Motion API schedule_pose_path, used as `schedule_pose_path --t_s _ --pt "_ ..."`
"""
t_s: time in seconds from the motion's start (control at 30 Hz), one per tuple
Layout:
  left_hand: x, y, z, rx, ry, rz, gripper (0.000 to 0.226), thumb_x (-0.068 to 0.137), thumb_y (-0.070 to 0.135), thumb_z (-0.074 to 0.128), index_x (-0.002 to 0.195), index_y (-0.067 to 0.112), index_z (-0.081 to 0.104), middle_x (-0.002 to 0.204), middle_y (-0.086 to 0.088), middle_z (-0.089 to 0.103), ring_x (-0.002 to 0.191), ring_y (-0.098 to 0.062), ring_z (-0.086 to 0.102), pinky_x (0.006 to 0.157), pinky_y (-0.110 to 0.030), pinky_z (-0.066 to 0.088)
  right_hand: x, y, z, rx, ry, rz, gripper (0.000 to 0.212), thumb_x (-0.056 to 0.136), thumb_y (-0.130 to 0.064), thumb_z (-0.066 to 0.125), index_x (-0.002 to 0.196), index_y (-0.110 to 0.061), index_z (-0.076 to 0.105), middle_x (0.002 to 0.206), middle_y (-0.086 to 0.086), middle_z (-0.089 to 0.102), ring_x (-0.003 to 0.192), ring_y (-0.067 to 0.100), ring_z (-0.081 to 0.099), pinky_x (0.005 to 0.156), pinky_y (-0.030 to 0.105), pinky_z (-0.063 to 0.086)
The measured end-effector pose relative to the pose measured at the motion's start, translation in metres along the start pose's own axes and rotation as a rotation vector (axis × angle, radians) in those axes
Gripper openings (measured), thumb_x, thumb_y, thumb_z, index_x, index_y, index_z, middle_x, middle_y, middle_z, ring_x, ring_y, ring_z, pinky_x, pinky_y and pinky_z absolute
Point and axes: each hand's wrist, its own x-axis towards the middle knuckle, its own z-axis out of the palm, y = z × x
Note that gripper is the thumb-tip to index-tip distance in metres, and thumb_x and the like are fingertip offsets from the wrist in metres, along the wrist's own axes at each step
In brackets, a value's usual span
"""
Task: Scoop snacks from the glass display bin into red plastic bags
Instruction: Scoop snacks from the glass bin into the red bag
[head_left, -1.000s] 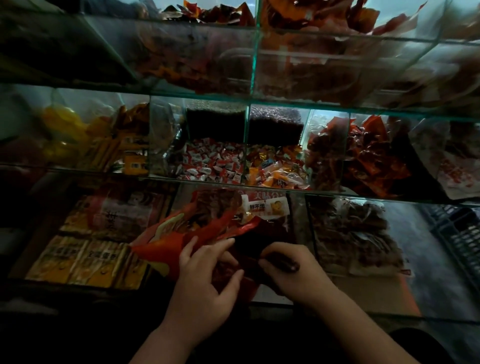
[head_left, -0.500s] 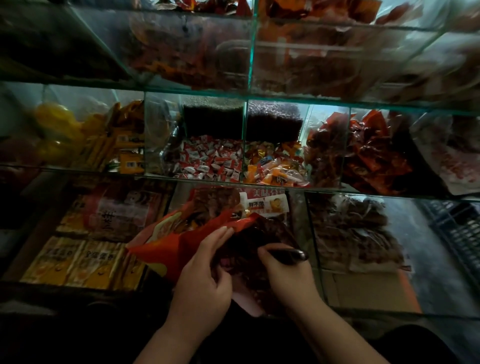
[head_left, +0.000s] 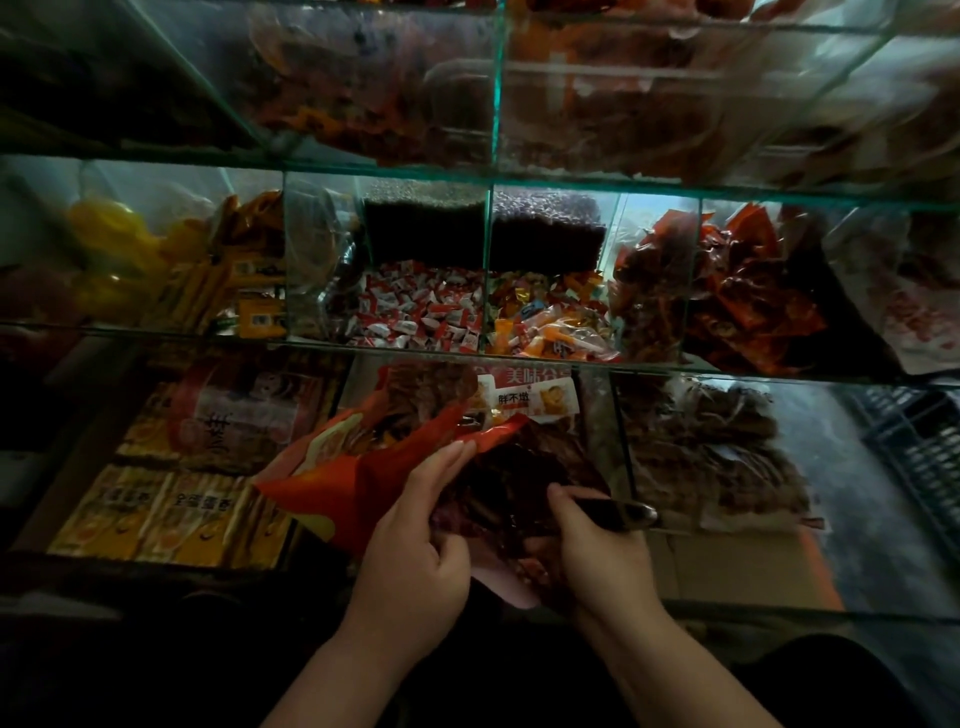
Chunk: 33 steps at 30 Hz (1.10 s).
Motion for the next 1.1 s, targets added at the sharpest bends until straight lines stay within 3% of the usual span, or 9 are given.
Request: schedule_pose_path --t_s 0.1,0.2,0.33,0.43,0.67,0.73,0.8,0.9,1.1 --pt "-0.001 -0.002 -0.004 -0.025 0.019 0.012 0.087 0.086 -0.003 0.053 0.142 0.062 0.036 0.148 0.033 0.046 0.123 0.015 0.051 0.097 -0.022 0.053 -0.002 -0.001 -0.012 0.136 0.018 0.1 0.01 0.093 -0.04 0.069 0.093 -0.033 0.076 0.061 0.015 0.072 0.044 0.02 0.066 0.045 0.029 0.052" --pt "0.0 -0.002 -0.005 -0.059 0.026 0.002 0.087 0.087 -0.007 0.053 0.141 0.06 0.039 0.147 0.031 0.048 0.12 0.013 0.054 0.088 -0.018 0.055 -0.002 -0.003 -0.025 0.21 0.026 0.173 0.017 0.091 -0.039 0.072 0.098 -0.024 0.077 0.053 0.013 0.065 0.035 0.013 0.054 0.035 0.021 0.039" --pt "0.001 0.0 -0.002 -0.062 0.017 -0.005 0.086 0.088 -0.005 0.054 0.14 0.061 0.038 0.147 0.031 0.048 0.106 0.014 0.06 0.073 -0.012 0.05 -0.006 -0.004 -0.032 0.24 -0.009 0.227 0.021 0.089 -0.039 0.074 0.097 -0.02 0.076 0.055 0.014 0.062 0.038 0.017 0.055 0.037 0.022 0.038" --pt "0.002 0.005 0.001 -0.075 0.036 0.002 0.081 0.084 0.005 0.052 0.139 0.062 0.039 0.146 0.03 0.049 0.122 0.012 0.055 0.081 -0.005 0.049 -0.008 -0.006 -0.036 0.312 -0.012 0.261 0.02 0.089 -0.036 0.076 0.095 -0.017 0.076 0.056 0.015 0.061 0.035 0.016 0.051 0.036 0.021 0.038" --pt "0.002 0.012 -0.001 0.085 0.094 -0.044 0.08 0.091 0.002 0.06 0.133 0.067 0.039 0.145 0.035 0.044 0.151 0.0 0.024 0.118 -0.046 0.036 -0.015 -0.011 -0.046 0.358 0.028 0.109 0.015 0.098 -0.025 0.065 0.1 -0.011 0.071 0.059 0.016 0.065 0.033 0.01 0.051 0.031 0.016 0.03" --pt "0.002 0.024 0.002 0.25 0.166 0.097 0.062 0.09 0.009 0.062 0.131 0.053 0.048 0.138 0.042 0.042 0.149 0.007 0.02 0.119 -0.046 0.035 -0.018 -0.014 -0.053 0.324 0.06 0.09 0.019 0.096 -0.029 0.067 0.101 -0.012 0.072 0.06 0.013 0.069 0.037 0.012 0.057 0.032 0.019 0.033" --pt "0.002 0.034 0.011 0.287 0.185 0.287 0.041 0.085 0.012 0.061 0.117 0.037 0.062 0.127 0.031 0.054 0.136 0.002 0.045 0.112 -0.034 0.044 -0.024 -0.019 -0.059 0.332 0.066 0.098 0.02 0.096 -0.034 0.067 0.103 -0.016 0.071 0.074 0.011 0.078 0.054 0.016 0.072 0.041 0.023 0.039" --pt "0.001 0.041 0.03 0.275 0.055 0.265 0.023 0.084 0.02 0.063 0.104 0.029 0.069 0.119 0.021 0.062 0.124 0.0 0.055 0.102 -0.028 0.05 -0.033 -0.031 -0.07 0.421 0.039 0.179 0.014 0.097 -0.027 0.066 0.105 -0.017 0.066 0.093 0.007 0.081 0.082 0.028 0.079 0.051 0.029 0.049" --pt "0.025 0.029 0.039 0.587 -0.075 -0.072 0.068 0.09 0.069 0.05 0.149 0.035 0.038 0.159 0.011 0.03 0.149 -0.008 0.021 0.119 -0.031 0.02 -0.059 -0.059 -0.094 0.599 -0.092 0.321 0.004 0.091 -0.015 0.063 0.089 -0.011 0.062 0.098 0.023 0.077 0.078 0.032 0.079 0.047 0.029 0.059"
